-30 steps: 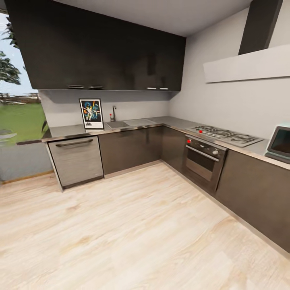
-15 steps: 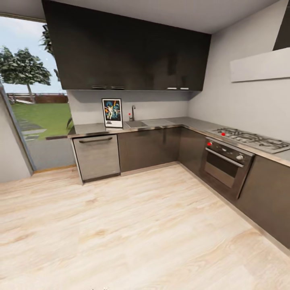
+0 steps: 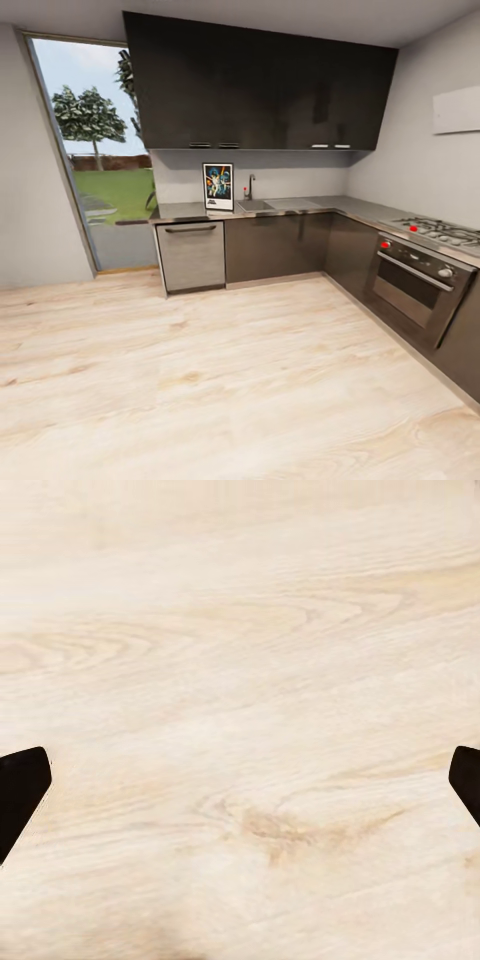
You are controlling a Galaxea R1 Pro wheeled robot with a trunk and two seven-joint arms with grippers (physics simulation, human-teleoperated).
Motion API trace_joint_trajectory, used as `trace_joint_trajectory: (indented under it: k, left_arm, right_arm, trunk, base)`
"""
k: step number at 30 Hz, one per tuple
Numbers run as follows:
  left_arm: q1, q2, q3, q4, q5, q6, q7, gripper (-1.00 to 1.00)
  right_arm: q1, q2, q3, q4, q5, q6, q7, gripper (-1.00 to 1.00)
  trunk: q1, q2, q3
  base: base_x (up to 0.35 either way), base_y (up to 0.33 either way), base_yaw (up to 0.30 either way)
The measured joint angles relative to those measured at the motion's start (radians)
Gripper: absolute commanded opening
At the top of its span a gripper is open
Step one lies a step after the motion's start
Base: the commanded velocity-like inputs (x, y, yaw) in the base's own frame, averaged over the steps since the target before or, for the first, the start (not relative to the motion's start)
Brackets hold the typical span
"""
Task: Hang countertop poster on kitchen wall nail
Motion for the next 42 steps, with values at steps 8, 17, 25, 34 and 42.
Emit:
trace_joint_trajectory:
  k: [8, 17, 25, 34, 42]
  left_arm:
    - [0.0, 0.0, 0.0, 0.0, 0.0, 0.0, 0.0, 1.0]
    - [0.0, 0.0, 0.0, 0.0, 0.0, 0.0, 0.0, 1.0]
    - [0.0, 0.0, 0.0, 0.001, 0.0, 0.0, 0.0, 1.0]
    - [0.0, 0.0, 0.0, 0.001, 0.0, 0.003, 0.0, 1.0]
    - [0.0, 0.0, 0.0, 0.001, 0.0, 0.003, 0.0, 1.0]
  right_arm:
    - [0.0, 0.0, 0.0, 0.0, 0.0, 0.0, 0.0, 1.0]
    - [0.003, -0.003, -0.001, 0.001, 0.001, 0.001, 0.001, 1.0]
    - [0.006, -0.016, -0.002, 0.009, 0.001, 0.002, 0.003, 1.0]
    - [0.006, -0.017, -0.001, 0.009, 0.001, 0.002, 0.003, 1.0]
    - [0.006, -0.017, -0.002, 0.009, 0.001, 0.002, 0.003, 1.0]
  trunk:
    - [0.0, 0.0, 0.0]
    - [0.0, 0.0, 0.0]
    - [0.0, 0.0, 0.0]
    - [-0.001, 0.0, 0.0]
    - [-0.001, 0.0, 0.0]
  base:
    - [0.0, 0.0, 0.293]
    - [0.0, 0.0, 0.107]
    - [0.067, 0.0, 0.003]
    - [0.308, 0.0, 0.0]
    - [0.326, 0.0, 0.0]
